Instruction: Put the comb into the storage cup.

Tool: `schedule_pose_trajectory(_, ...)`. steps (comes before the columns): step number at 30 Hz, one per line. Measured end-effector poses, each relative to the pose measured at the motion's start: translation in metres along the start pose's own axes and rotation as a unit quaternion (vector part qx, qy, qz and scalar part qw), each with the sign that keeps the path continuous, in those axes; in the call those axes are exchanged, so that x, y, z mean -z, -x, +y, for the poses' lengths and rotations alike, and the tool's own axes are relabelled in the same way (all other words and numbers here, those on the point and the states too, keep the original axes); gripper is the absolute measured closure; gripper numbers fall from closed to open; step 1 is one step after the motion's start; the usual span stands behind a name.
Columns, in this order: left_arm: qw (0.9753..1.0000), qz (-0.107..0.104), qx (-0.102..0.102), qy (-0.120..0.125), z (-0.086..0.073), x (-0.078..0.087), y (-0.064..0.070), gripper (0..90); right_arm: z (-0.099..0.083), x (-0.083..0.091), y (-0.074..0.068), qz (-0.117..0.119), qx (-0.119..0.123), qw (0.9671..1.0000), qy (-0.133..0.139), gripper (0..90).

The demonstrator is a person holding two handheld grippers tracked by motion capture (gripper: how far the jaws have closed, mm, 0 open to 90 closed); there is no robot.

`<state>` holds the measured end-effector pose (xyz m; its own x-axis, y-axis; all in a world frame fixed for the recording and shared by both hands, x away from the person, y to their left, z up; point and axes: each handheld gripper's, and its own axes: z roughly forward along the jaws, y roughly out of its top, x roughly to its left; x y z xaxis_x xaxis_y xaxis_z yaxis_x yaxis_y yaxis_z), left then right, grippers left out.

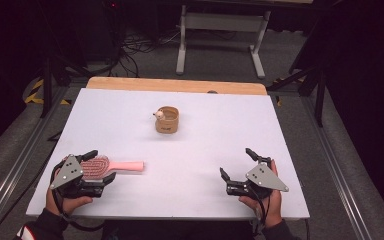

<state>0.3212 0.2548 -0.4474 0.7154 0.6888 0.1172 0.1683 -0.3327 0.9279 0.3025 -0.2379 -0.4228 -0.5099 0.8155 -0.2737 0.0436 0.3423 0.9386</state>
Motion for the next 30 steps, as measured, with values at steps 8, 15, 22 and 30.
schedule_pose_trajectory(8, 0.9999, -0.014, 0.003, -0.002, 0.002, -0.005, 0.001, 13.9, -0.004, 0.002, 0.004, -0.019, -0.011, 0.9998, -0.002, 4.7)
schedule_pose_trajectory(15, 0.9996, -0.011, 0.007, -0.027, 0.007, -0.011, 0.002, 26.5, -0.005, 0.001, 0.005, -0.02, -0.01, 0.9997, -0.008, 5.2)
schedule_pose_trajectory(22, 0.9969, -0.046, -0.028, -0.058, 0.019, -0.03, 0.011, 70.8, -0.006, -0.002, 0.005, -0.026, 0.006, 0.9994, -0.022, 6.9)
schedule_pose_trajectory(30, 0.9949, -0.03, -0.01, -0.096, 0.03, -0.062, 0.013, 90.0, -0.01, -0.007, 0.005, -0.035, 0.026, 0.9981, -0.044, 6.9)
